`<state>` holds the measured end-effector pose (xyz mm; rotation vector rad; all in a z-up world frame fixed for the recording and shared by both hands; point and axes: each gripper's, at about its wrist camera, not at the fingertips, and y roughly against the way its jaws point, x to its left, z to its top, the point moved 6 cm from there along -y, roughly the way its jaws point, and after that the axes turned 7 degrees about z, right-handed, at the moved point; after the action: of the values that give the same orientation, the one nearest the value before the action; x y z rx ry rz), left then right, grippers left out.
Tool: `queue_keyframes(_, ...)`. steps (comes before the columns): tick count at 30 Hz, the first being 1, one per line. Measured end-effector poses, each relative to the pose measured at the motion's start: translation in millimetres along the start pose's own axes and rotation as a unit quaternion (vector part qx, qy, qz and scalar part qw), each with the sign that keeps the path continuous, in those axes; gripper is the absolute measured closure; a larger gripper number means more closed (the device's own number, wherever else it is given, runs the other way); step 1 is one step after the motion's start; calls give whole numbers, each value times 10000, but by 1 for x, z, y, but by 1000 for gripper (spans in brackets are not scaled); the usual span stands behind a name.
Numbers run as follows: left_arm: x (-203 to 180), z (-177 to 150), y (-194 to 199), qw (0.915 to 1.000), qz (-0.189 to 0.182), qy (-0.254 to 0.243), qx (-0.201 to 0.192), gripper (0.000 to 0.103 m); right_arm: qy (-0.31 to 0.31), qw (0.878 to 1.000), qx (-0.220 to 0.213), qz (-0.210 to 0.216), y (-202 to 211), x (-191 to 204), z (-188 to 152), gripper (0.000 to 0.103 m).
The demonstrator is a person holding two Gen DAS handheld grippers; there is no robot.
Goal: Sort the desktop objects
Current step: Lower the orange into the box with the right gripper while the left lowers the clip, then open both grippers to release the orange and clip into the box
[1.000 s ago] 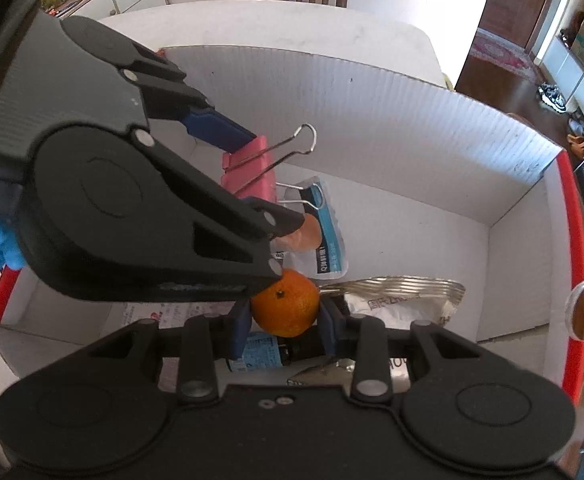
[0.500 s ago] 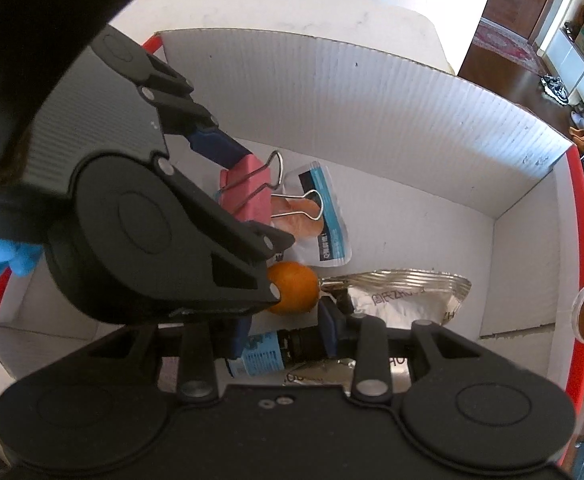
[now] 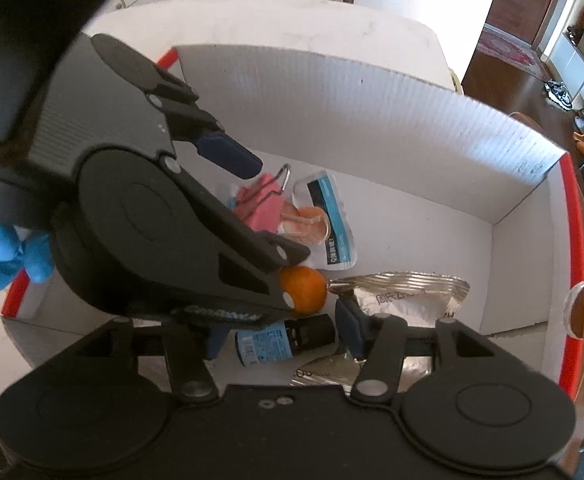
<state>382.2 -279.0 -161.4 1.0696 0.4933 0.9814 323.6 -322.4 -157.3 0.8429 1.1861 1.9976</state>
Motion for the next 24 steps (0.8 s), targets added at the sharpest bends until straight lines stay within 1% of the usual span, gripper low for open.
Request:
queue_keyframes(2, 2, 0, 8, 9999, -26, 52, -109, 32, -8, 10000, -63, 44, 4, 1, 1, 46)
queue_keyframes(4, -5, 2, 17, 9997, -90, 114, -207, 32, 19, 9998, -167, 71, 11, 3, 0, 41)
queue_keyframes(5, -6, 2, 21, 9995, -116, 143, -255, 32, 39, 9997, -229, 73, 16, 4, 3, 36)
queue_keyframes(9, -2, 5, 39, 9984, -144, 236, -489, 32, 85, 9989, -449, 68, 32, 10, 0, 35)
queue_keyframes(11, -3, 4, 49, 9976, -102, 253, -629, 32, 96, 9984, -547, 56, 39, 13, 0, 33)
queue_keyframes(15, -6, 1, 63, 9959, -24, 290, -860, 32, 109, 9969, -780, 22, 53, 13, -4, 27)
queue_keyframes(17, -6, -2, 71, 9949, 30, 328, -955, 32, 52, 9962, -870, 36, 57, 14, -5, 26)
queue_keyframes(20, -3, -9, 84, 9930, 153, 436, -1088, 32, -69, 9948, -1016, 74, 67, 14, -10, 25)
queue_keyframes(24, 4, -20, 99, 9905, 203, 667, -1181, 32, -193, 9926, -1192, 146, 81, 17, -16, 22)
